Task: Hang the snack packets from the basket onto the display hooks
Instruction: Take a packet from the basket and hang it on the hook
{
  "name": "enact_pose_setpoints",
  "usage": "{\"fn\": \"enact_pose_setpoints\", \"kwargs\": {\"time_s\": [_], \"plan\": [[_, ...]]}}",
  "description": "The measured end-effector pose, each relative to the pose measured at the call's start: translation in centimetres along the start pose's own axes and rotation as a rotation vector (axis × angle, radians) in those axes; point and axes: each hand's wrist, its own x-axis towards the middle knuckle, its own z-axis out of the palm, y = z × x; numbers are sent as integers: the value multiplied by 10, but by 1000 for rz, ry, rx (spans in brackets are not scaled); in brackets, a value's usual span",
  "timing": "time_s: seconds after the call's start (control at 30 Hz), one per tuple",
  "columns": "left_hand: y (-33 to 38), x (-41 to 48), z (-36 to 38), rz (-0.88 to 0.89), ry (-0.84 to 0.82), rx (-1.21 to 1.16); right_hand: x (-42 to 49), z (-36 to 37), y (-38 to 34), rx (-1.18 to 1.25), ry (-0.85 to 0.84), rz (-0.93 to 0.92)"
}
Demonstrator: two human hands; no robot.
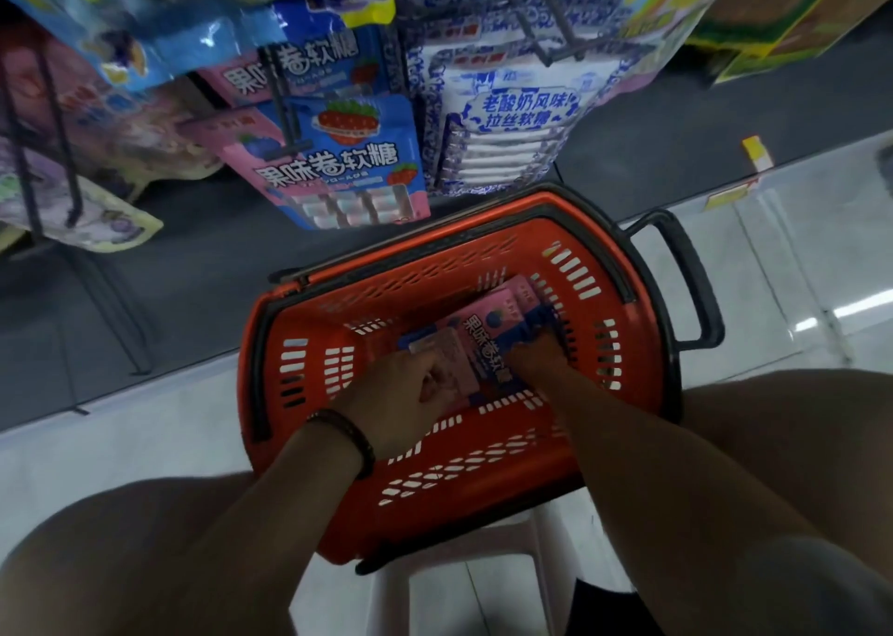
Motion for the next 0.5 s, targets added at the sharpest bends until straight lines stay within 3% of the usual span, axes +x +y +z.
{"fn": "enact_pose_setpoints", "kwargs": {"time_s": [0.33, 0.5], "plan": [[2, 6, -8, -24, 12, -2, -25, -4, -15, -297, -170, -217], [-11, -2, -8, -82, 6, 38, -72, -18, -37, -280, -106, -376]]}}
